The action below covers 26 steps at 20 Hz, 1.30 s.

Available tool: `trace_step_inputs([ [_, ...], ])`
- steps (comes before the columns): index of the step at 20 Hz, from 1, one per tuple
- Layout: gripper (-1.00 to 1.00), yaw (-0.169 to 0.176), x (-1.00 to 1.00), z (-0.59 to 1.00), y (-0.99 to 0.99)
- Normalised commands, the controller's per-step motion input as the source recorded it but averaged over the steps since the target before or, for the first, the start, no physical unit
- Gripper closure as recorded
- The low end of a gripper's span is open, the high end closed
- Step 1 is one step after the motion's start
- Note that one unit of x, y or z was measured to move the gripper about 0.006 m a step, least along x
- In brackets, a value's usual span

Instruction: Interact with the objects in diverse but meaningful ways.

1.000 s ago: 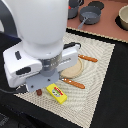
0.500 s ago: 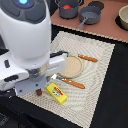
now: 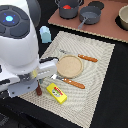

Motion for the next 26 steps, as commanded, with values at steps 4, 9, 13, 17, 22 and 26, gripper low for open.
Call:
trace_step_inputs([
  [4,-1.00,0.000,-0.18,-0.15,0.39],
  [9,-1.00,0.000,-0.22,-0.23,0.30],
  [13,-1.00,0.001,-0.26,-0.25,0.20],
  [17,1.00,0.000,-0.24,-0.24,0.17],
  [22,1.00,0.000,-0.26,-0.24,0.16],
  [26,1.00,0.000,-0.29,-0.24,0.13],
])
